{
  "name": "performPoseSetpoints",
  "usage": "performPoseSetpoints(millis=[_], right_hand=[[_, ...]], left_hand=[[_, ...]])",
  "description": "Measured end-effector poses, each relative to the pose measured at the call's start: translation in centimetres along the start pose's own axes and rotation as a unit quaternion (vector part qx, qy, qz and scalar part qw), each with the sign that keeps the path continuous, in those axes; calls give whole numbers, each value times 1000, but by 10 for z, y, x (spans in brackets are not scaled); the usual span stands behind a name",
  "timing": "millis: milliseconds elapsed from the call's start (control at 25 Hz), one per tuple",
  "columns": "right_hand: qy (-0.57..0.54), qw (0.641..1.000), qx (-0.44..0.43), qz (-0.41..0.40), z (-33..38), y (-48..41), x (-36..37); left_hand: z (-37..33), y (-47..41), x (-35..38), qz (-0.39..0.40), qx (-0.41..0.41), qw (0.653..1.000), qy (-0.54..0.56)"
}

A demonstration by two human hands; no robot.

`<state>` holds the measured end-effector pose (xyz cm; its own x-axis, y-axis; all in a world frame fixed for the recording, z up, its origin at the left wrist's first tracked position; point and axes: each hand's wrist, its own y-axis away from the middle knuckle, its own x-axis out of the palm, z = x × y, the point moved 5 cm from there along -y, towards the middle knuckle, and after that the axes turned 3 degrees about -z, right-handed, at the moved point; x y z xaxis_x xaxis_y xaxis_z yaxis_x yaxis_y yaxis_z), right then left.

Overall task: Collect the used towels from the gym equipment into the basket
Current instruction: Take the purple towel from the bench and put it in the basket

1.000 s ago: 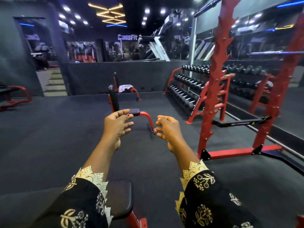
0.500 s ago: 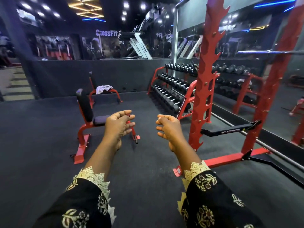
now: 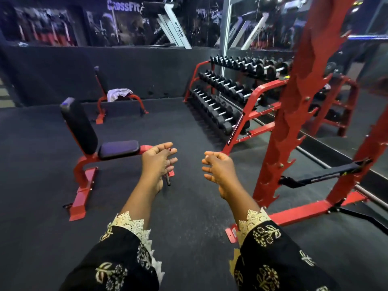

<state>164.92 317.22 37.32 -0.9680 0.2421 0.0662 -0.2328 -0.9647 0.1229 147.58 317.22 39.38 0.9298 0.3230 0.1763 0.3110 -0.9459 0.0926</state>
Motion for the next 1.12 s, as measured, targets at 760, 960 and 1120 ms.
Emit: performPoseSetpoints(millis=[760, 960, 1120], right_hand=[[2, 999, 33, 17, 24, -625, 138], [13, 998, 44, 39, 33, -779, 199], [16, 998, 36, 47, 32, -915, 264]], left_hand=[[30, -601, 204, -28, -50, 998, -2], [31, -749, 225, -54, -49, 997, 10], [36, -893, 241, -67, -53, 996, 28]])
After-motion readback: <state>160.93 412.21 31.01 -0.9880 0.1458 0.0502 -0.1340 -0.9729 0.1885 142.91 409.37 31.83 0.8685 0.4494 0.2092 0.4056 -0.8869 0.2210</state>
